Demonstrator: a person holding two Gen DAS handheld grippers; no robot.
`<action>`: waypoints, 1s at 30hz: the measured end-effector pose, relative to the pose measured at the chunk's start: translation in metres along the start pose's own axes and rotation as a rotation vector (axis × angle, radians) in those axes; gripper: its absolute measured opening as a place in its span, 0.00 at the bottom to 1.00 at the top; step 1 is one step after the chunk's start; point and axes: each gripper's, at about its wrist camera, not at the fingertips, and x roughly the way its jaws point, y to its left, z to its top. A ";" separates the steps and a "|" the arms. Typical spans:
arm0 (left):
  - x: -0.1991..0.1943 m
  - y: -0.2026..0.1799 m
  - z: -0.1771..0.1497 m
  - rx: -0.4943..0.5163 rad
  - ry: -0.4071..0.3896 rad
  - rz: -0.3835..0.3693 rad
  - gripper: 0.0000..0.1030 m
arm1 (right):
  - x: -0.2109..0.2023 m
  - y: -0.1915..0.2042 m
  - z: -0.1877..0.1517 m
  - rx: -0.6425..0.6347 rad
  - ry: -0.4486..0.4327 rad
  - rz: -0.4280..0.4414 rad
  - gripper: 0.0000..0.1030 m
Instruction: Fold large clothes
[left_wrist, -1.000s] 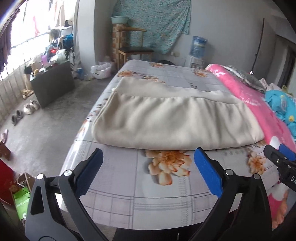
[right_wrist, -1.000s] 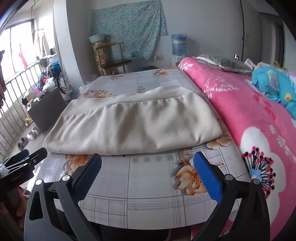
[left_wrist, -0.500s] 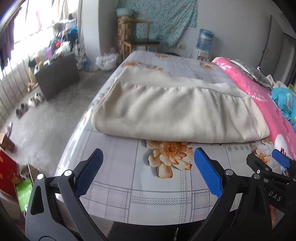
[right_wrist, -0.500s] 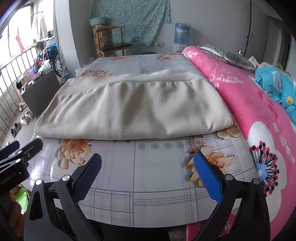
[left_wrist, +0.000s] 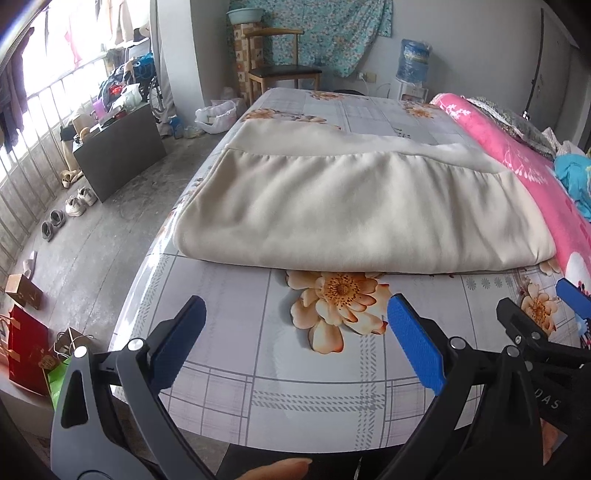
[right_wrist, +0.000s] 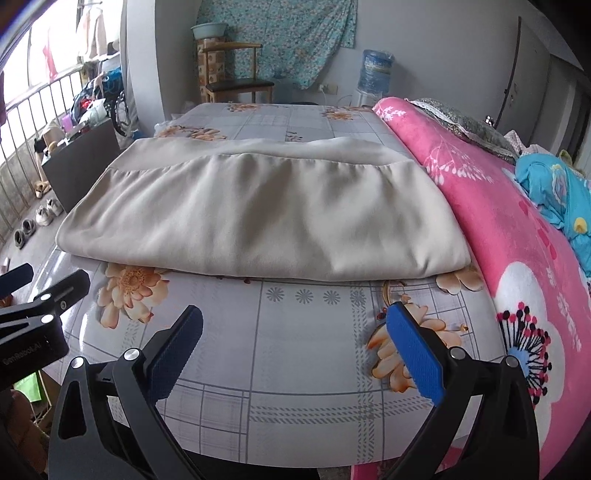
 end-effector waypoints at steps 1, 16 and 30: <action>0.000 -0.001 0.000 0.002 0.002 0.001 0.92 | 0.000 -0.001 0.000 0.001 -0.001 -0.001 0.94; -0.012 -0.010 -0.006 0.030 -0.002 0.002 0.92 | -0.014 -0.012 -0.001 0.029 -0.017 0.004 0.94; -0.021 -0.015 -0.010 0.042 -0.008 -0.020 0.92 | -0.024 -0.017 -0.003 0.039 -0.032 -0.004 0.94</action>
